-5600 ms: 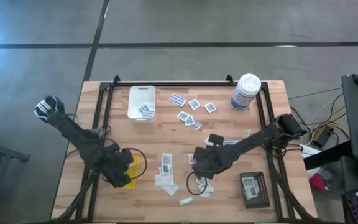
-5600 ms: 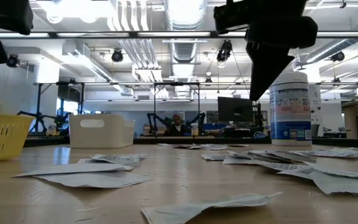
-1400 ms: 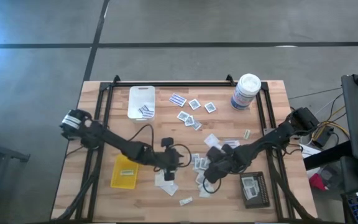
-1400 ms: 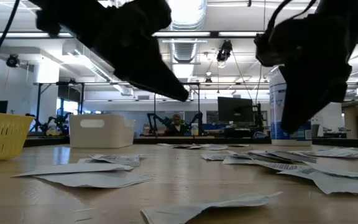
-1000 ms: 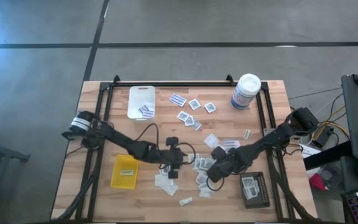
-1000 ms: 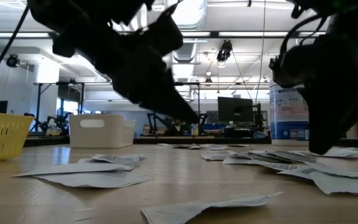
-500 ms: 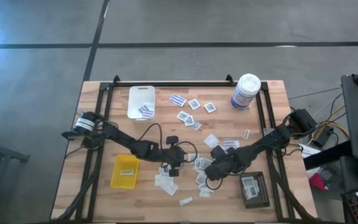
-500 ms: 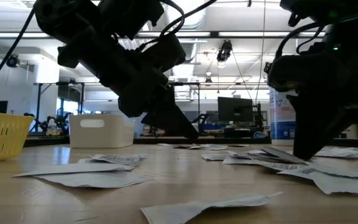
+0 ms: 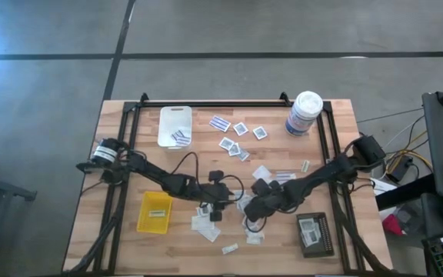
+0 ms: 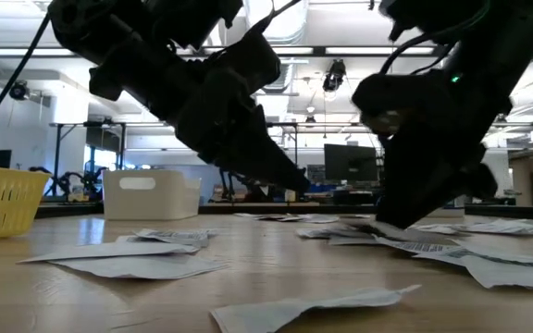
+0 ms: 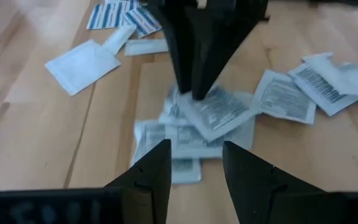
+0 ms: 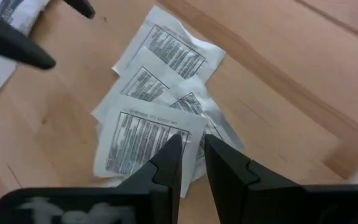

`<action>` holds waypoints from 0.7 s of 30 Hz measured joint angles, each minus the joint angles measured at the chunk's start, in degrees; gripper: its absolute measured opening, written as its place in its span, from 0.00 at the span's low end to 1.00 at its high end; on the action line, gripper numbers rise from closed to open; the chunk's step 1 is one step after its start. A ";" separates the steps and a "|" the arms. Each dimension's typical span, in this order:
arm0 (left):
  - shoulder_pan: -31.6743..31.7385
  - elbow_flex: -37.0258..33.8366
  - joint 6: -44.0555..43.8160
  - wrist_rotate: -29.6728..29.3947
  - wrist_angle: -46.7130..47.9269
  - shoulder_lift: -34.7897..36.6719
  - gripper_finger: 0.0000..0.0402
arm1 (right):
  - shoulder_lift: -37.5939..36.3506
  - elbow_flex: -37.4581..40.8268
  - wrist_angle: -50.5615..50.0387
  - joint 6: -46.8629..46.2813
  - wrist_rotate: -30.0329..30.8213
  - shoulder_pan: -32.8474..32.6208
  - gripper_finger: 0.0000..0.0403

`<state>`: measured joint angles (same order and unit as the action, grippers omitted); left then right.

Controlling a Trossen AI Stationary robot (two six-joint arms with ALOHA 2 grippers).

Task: Pick & Place First Aid Supplies
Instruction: Put the towelette pack into the black bin

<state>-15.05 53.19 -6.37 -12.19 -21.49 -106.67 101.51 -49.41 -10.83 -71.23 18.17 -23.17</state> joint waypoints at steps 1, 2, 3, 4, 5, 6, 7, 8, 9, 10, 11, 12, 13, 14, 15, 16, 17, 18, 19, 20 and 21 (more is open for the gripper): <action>0.00 0.00 -0.32 0.60 -0.40 0.00 0.34 | 0.57 -0.08 0.62 0.22 -0.01 0.03 0.17; 0.00 0.00 -0.80 1.20 -0.88 0.00 0.34 | 1.00 -0.22 1.02 0.28 0.06 0.04 0.17; 0.00 0.02 -1.24 1.41 -1.13 0.00 0.34 | 1.39 -0.42 1.24 0.30 0.23 0.04 0.17; 0.00 0.02 -1.30 1.97 -1.29 0.00 0.34 | 1.55 -0.57 1.33 0.34 0.25 0.02 0.17; -0.02 0.02 -1.37 2.40 -1.49 0.00 0.34 | 1.56 -0.72 1.23 0.45 0.22 0.02 0.17; -0.10 0.02 -1.39 2.46 -1.47 0.00 0.34 | 1.56 -0.90 1.02 0.61 0.22 0.02 0.17; -0.18 0.02 -1.40 2.53 -1.54 0.00 0.34 | 1.46 -1.09 0.89 1.03 0.22 0.02 0.17; -0.26 0.02 -1.43 2.63 -1.87 0.00 0.34 | 1.16 -1.21 0.72 1.64 0.16 0.02 0.17; -0.35 0.02 -1.41 2.64 -2.09 0.00 0.34 | 1.06 -1.45 0.37 2.31 -0.11 0.02 0.17; -0.42 0.02 -1.42 2.63 -2.21 0.00 0.34 | 0.85 -1.72 0.27 2.81 -0.17 0.02 0.17; -0.54 0.02 -1.40 2.65 -2.47 0.00 0.34 | 0.44 -1.84 0.37 3.30 -0.21 0.02 0.17; -0.58 0.02 -1.42 2.70 -2.50 0.00 0.34 | 0.10 -1.93 0.32 3.67 -0.21 0.02 0.17; -0.63 0.02 -1.51 2.99 -2.53 0.00 0.34 | -0.25 -2.09 0.34 3.74 -0.19 0.00 0.17; -0.63 0.02 -1.77 3.63 -2.72 0.00 0.34 | -0.67 -2.18 0.37 3.74 -0.19 0.00 0.17; -0.65 0.02 -2.22 4.28 -2.99 0.00 0.34 | -0.95 -2.17 0.25 3.77 -0.19 0.00 0.17; -0.66 0.02 -2.53 4.69 -3.34 -0.03 0.34 | -1.26 -2.14 0.20 3.77 -0.19 0.08 0.17; -0.66 0.02 -2.76 5.13 -3.97 -0.20 0.34 | -1.50 -2.12 0.11 3.77 -0.19 0.10 0.17; -0.66 0.02 -2.78 5.43 -4.31 -0.28 0.34 | -1.69 -2.12 0.19 3.77 -0.19 0.15 0.17; -0.70 0.02 -2.78 5.68 -4.42 -0.49 0.34 | -2.01 -2.12 0.16 3.77 -0.19 0.21 0.17; -0.70 0.02 -2.78 5.98 -4.43 -0.74 0.34 | -2.16 -2.13 0.11 3.78 -0.17 0.21 0.17; -0.72 0.02 -2.82 6.36 -4.40 -1.11 0.34 | -2.20 -2.22 0.27 3.91 -0.15 0.21 0.17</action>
<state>-15.77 53.21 -9.19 -5.83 -25.89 -107.78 99.31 -51.63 -10.56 -67.32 18.02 -22.96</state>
